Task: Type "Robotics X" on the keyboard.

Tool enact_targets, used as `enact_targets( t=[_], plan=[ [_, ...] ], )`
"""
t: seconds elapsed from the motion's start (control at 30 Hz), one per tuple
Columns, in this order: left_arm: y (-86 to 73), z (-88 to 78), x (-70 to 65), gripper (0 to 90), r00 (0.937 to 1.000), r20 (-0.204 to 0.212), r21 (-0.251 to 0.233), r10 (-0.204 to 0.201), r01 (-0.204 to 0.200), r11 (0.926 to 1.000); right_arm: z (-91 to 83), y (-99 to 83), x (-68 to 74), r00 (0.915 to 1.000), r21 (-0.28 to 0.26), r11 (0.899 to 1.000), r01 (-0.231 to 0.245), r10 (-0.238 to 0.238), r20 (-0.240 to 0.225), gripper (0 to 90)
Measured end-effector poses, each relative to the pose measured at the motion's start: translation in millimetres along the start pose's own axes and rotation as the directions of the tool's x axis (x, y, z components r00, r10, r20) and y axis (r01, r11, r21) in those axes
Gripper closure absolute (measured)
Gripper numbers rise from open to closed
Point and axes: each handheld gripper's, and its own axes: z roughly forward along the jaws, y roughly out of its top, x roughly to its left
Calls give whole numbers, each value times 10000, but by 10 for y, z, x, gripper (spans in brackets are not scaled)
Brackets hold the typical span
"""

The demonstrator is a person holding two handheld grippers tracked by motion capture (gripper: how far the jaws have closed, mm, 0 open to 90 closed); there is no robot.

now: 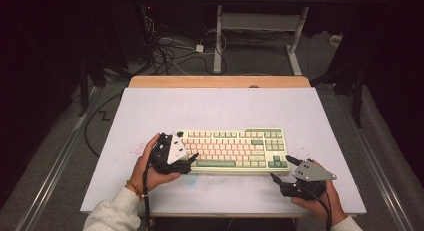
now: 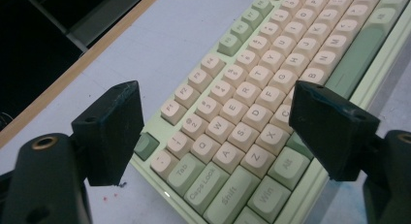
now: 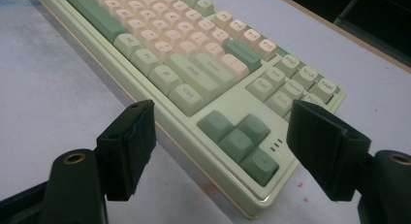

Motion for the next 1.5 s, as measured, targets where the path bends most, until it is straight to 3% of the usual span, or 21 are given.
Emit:
enact_targets(
  t=[0.47, 0.7, 1.03, 1.23, 1.5],
  plan=[
    [-235, -102, 31, 203, 9996, -75, 332, -265, 267, 9991, 31, 7, -9, 9999, 64, 9999, -90, 90, -75, 266],
    [-352, -178, 53, 202, 9986, -343, 541, -400, 418, 9977, 46, 52, -19, 9998, -15, 9999, -135, 134, -120, 278],
    [-559, -276, 70, 202, 9965, -227, 745, -809, 824, 9938, 114, 192, -99, 9966, -307, 9988, -381, 358, -736, 314],
    [-633, -297, 45, 202, 9952, -176, 979, -967, 980, 9904, 177, 316, -140, 9949, -336, 9987, -371, 337, -947, 426],
    [-658, -270, 35, 203, 9940, -121, 1161, -1086, 1093, 9872, 390, 502, -171, 9913, -63, 9996, -280, 269, -1290, 695]
  ],
)
